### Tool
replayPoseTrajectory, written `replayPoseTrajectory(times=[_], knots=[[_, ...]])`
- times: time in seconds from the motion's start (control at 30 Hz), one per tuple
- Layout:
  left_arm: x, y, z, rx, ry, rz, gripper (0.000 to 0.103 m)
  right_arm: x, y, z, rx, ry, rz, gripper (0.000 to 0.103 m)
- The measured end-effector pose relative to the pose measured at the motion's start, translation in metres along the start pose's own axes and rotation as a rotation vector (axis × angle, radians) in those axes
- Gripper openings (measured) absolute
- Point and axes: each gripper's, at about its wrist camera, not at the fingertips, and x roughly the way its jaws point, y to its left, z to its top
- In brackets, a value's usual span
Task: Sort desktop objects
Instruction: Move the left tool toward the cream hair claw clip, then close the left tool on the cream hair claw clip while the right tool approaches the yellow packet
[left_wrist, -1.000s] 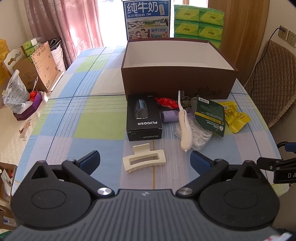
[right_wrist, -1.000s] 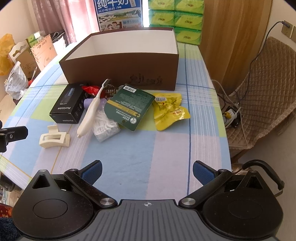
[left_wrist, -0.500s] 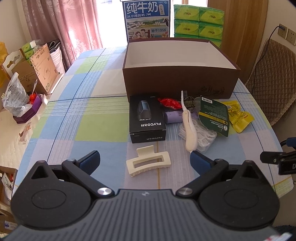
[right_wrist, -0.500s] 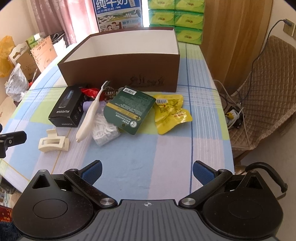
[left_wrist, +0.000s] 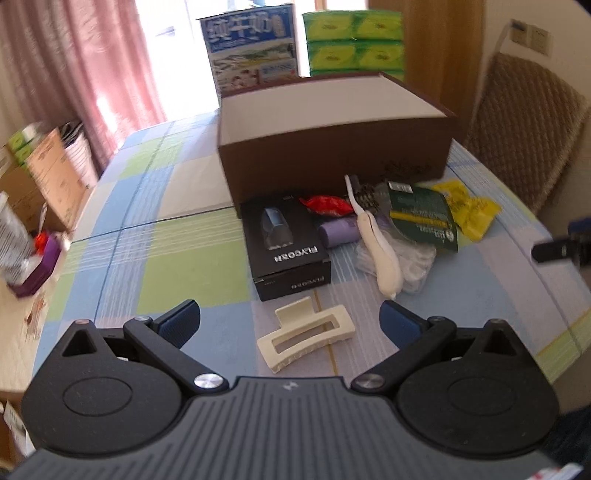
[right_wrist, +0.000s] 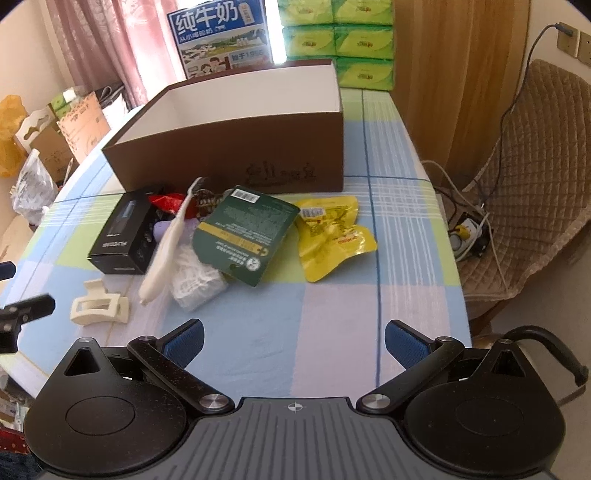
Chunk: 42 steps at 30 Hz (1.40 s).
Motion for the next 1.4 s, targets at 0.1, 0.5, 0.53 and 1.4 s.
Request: replayPoseTrajectory(times=[0.1, 0.5, 0.53, 1.4], knots=[[0.01, 0.002, -0.004, 0.029, 0.011, -0.038, 0.102, 0.004, -0.006, 0.001, 0.014, 0.007, -0.016, 0.101], [0.064, 0.007, -0.01, 0.142, 0.071, -0.161, 0.095, 0.024, -0.021, 0.004, 0.062, 0.059, -0.044, 0.101], [0.068, 0.009, -0.009, 0.152, 0.075, -0.18, 0.093, 0.025, -0.021, 0.005, 0.066, 0.062, -0.045, 0.101], [0.086, 0.023, -0.02, 0.094, 0.159, -0.224, 0.041, 0.045, -0.03, 0.007, 0.098, 0.107, -0.083, 0.101]])
